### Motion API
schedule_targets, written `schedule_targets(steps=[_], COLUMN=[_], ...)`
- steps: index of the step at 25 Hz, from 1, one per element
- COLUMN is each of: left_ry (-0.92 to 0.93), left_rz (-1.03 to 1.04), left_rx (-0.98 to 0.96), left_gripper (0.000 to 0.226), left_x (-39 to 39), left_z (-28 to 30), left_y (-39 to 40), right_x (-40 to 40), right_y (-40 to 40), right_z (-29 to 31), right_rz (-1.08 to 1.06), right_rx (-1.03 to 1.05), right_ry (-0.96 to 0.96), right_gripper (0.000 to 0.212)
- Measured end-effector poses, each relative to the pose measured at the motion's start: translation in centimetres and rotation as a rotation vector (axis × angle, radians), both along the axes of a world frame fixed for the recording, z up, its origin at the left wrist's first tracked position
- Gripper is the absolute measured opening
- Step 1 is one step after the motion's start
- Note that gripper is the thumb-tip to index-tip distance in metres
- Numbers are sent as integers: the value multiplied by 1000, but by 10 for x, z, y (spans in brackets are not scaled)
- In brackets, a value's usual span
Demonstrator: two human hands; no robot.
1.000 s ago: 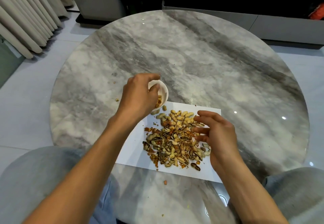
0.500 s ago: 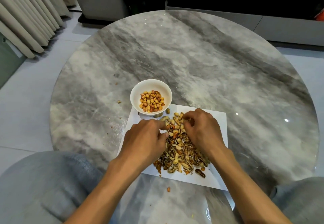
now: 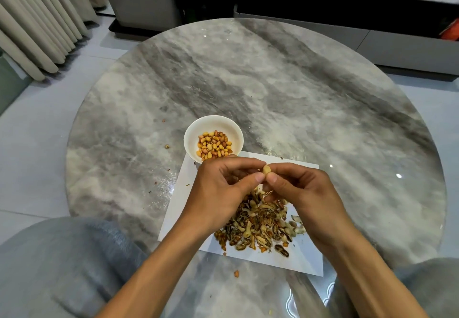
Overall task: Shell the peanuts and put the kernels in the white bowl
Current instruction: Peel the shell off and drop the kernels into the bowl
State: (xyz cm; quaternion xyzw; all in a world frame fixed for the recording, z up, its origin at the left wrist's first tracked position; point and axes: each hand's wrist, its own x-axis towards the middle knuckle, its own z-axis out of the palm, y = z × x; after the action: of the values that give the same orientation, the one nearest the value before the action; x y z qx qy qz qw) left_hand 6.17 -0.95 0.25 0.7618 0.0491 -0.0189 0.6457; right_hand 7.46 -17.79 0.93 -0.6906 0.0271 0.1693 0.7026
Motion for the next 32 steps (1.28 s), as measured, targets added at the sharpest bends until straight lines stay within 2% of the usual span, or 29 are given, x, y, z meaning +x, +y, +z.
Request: schedule_targets(steps=[3, 6, 9, 15, 17, 20, 21, 27, 30, 32], left_ry=[-33, -73, -105, -108, -68, 92, 121, 96, 88, 18], left_rz=[19, 13, -16, 49, 53, 48, 61, 135, 88, 40], left_rx=[-105, -115, -110, -175, -219, -466, -495, -479, -464, -360], left_gripper=[28, 34, 25, 21, 21, 25, 29, 21, 25, 29], left_x=[-1, 0, -1, 1, 0, -5, -6, -8, -5, -3], left_z=[3, 2, 1, -2, -4, -4, -4, -8, -4, -2], left_y=[1, 1, -1, -7, -7, -12, -14, -26, -22, -16], right_x=[-2, -4, -5, -9, -8, -9, -11, -19, -15, -9], right_y=[4, 9, 11, 22, 21, 22, 24, 32, 29, 24], right_z=[4, 4, 4, 4, 2, 1, 0, -9, -8, -5], right_rz=[-9, -21, -69, -124, -115, -114, -126, -213, -213, -184], right_rx=[160, 183, 171, 323, 294, 207, 187, 124, 176, 170], right_ry=[101, 106, 69, 128, 127, 46, 19, -18, 41, 64], right_gripper=[21, 19, 19, 19, 20, 19, 19, 20, 21, 23])
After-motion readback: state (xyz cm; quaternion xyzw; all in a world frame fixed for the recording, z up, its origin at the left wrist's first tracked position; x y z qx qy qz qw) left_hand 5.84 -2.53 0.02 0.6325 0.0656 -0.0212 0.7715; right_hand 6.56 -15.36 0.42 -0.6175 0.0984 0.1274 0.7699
